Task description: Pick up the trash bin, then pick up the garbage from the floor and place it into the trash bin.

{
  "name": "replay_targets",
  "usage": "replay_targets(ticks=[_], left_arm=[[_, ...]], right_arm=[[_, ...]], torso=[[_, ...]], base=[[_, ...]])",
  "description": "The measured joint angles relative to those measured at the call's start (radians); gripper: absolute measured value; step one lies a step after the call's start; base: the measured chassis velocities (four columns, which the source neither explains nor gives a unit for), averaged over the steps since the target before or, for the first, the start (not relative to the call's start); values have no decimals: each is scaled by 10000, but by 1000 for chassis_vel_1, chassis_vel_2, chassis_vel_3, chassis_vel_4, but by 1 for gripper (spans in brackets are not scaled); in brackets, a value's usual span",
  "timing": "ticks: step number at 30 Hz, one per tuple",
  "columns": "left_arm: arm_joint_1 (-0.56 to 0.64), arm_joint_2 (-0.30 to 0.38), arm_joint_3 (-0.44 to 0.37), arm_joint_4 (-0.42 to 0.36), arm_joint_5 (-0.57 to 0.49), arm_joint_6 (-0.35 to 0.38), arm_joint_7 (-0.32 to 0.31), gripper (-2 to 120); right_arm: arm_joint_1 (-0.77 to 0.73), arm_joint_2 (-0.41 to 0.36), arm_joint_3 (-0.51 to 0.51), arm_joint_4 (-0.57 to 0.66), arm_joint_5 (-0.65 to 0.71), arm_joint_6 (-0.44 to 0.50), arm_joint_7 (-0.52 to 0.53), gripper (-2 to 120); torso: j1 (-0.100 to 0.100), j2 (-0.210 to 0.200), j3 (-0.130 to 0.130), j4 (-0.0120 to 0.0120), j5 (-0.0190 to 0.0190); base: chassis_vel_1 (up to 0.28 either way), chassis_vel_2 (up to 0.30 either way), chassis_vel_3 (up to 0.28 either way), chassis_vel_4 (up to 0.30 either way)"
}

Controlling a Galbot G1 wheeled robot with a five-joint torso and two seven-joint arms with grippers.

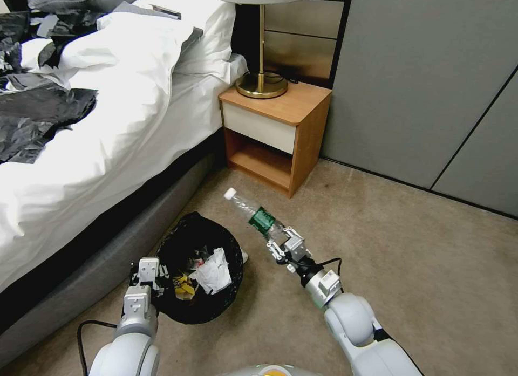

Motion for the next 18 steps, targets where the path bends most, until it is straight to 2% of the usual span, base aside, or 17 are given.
replay_targets(ticks=[6, 18], left_arm=[[-12, -46, 48, -4, 10, 2, -1, 1], [-17, -104, 148, -21, 57, 3, -2, 1]], right_arm=[[-128, -54, -890, -142, -409, 131, 121, 30], [32, 164, -1445, -839, -762, 47, 267, 30]], torso=[[-1, 0, 0, 1, 1], [0, 0, 0, 1, 1]], base=[[0, 0, 0, 0], [0, 0, 0, 0]])
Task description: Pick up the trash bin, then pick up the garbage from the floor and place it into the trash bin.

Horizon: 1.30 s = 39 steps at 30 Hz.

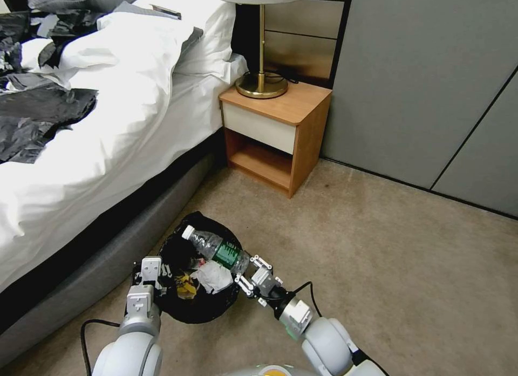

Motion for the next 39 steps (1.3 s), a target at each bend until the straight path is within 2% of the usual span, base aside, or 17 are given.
replay_targets(ticks=[7, 10, 12, 13, 17, 18, 21, 25, 27, 39], left_arm=[[26, -40, 71, -5, 56, -7, -1, 1], [55, -52, 79, -19, 77, -19, -1, 1], [93, -57, 81, -39, 87, -32, -1, 1], [93, -57, 81, -39, 87, -32, -1, 1], [112, -57, 82, -60, 92, -33, -1, 1], [112, -57, 82, -60, 92, -33, -1, 1], [121, -56, 82, -62, 97, -39, -1, 1], [121, -52, 81, -69, 98, -38, -1, 1], [100, -43, 82, -70, 96, -38, 1, 1], [16, 2, 85, -27, 64, -13, 10, 1]], right_arm=[[326, 16, -245, -230, 39, -265, 248, 30], [425, 12, -284, -328, 39, -386, 294, 34], [432, 12, -326, -389, 27, -444, 329, 44], [432, 12, -326, -389, 27, -444, 329, 44], [386, 22, -366, -400, 13, -447, 336, 63], [386, 22, -366, -400, 13, -447, 336, 63], [348, 17, -377, -392, 11, -447, 343, 80], [338, -5, -377, -372, 16, -451, 355, 87], [338, -25, -377, -349, 29, -457, 366, 97], [364, -34, -311, -321, 56, -469, 383, 100]], torso=[[0, 0, 0, 0, 1], [0, 0, 0, 0, 0], [0, 0, 0, 0, 0], [0, 0, 0, 0, 0], [0, 0, 0, 0, -1], [0, 0, 0, 0, -1], [0, 0, 0, 0, -1], [0, 0, 0, -1, -1], [0, 0, 0, 0, -1], [0, 0, 0, 0, 2]], base=[[0, 0, 0, 0], [0, 0, 0, 0], [0, 0, 0, 0], [0, 0, 0, 0], [0, 0, 0, 0], [0, 0, 0, 0], [0, 0, 0, 0], [0, 0, 0, 0], [0, 0, 0, 0], [0, 0, 0, 0]])
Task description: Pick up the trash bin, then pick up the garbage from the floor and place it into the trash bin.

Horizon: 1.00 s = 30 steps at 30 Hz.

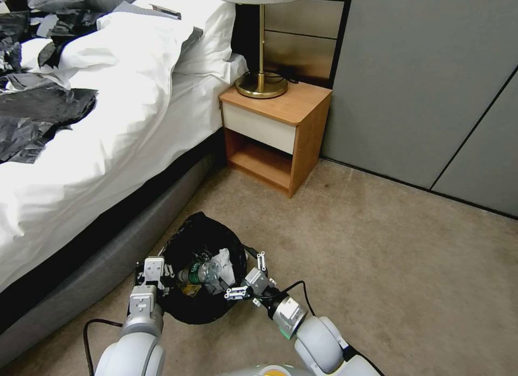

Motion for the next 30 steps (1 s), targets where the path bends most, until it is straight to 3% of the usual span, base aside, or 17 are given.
replay_targets(ticks=[23, 30], left_arm=[[-118, 115, -110, 88, -103, 44, 18, 1], [-137, 98, -158, 86, -166, 55, 20, 1]], right_arm=[[-255, -680, 1140, 2069, -325, -169, 113, 100], [-840, -712, 1974, 2631, -97, -12, 238, 100]], torso=[[0, 0, 0, 0, -1], [0, 0, 0, -1, -3]], base=[[0, 0, 0, 0], [0, 0, 0, 0]])
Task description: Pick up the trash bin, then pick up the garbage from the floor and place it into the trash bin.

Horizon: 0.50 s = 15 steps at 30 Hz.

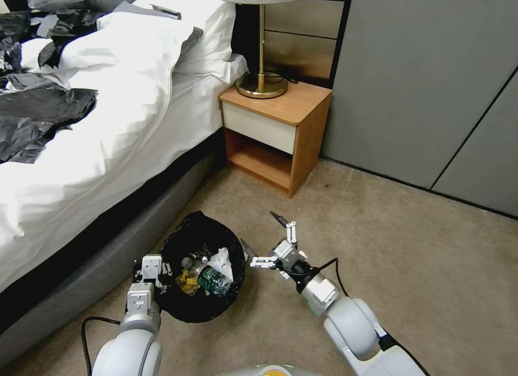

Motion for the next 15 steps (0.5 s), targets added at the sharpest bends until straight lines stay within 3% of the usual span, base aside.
replay_targets(ticks=[15], left_arm=[[131, 8, -56, -103, -102, -40, 6, 1]], right_arm=[[-1219, 871, 1238, -145, 180, 773, 573, 100]], torso=[[0, -1, 0, 0, -1]], base=[[0, 0, 0, 0]])
